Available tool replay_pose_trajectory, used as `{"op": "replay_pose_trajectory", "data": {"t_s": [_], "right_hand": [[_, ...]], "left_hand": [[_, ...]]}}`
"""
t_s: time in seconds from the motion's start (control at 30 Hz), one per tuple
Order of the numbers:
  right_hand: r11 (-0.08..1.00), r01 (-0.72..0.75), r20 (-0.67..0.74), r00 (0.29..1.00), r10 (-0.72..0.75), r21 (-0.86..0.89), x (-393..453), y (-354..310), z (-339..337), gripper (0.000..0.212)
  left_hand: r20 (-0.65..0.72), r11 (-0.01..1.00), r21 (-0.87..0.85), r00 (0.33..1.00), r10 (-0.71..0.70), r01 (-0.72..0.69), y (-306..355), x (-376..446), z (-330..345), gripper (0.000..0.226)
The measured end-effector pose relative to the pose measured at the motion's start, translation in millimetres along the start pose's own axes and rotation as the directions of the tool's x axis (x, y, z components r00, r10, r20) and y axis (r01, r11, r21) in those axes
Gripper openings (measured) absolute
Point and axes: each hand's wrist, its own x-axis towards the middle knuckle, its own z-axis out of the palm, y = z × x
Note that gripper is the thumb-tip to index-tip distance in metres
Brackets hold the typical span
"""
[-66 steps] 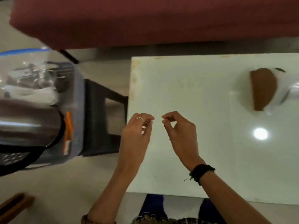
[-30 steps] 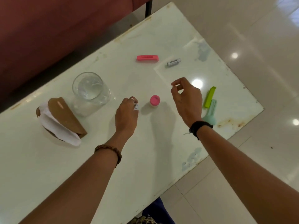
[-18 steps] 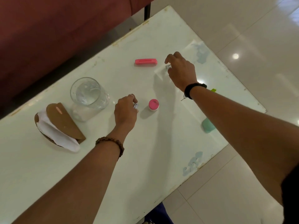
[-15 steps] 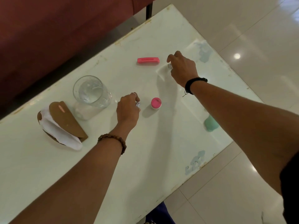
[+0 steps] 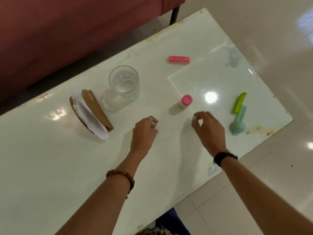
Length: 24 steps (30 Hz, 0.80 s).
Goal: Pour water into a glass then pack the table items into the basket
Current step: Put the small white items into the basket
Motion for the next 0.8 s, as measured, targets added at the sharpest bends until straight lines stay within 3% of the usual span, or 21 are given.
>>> {"op": "replay_pose_trajectory", "data": {"t_s": [0.23,0.33,0.53,0.67,0.8], "right_hand": [[0.917,-0.083,0.016,0.996,0.084,0.391,-123.1,-101.3,41.0,0.004],[0.829,-0.112,0.074,0.994,0.086,0.548,-159.0,-164.8,56.5,0.011],[0.726,-0.077,0.168,0.984,-0.054,0.684,-228.4,-304.4,99.9,0.009],[0.711,-0.037,0.293,0.925,-0.241,0.702,-283.9,-397.7,135.4,0.008],[0.700,0.075,0.378,0.798,-0.469,0.711,-348.2,-484.5,178.8,0.010]], "left_hand": [[-0.059,0.928,-0.371,0.998,-0.031,0.007,-55.5,-81.0,-53.3,0.024],[-0.110,0.874,-0.485,0.990,-0.086,0.022,-84.9,-122.1,-94.8,0.027],[-0.362,0.863,-0.502,0.919,-0.157,-0.051,-187.7,-209.6,-210.5,0.027],[-0.561,0.907,-0.415,0.805,-0.192,-0.073,-271.2,-270.9,-286.3,0.025],[-0.766,0.954,-0.299,0.594,-0.247,0.012,-360.3,-333.7,-349.8,0.025]]}}
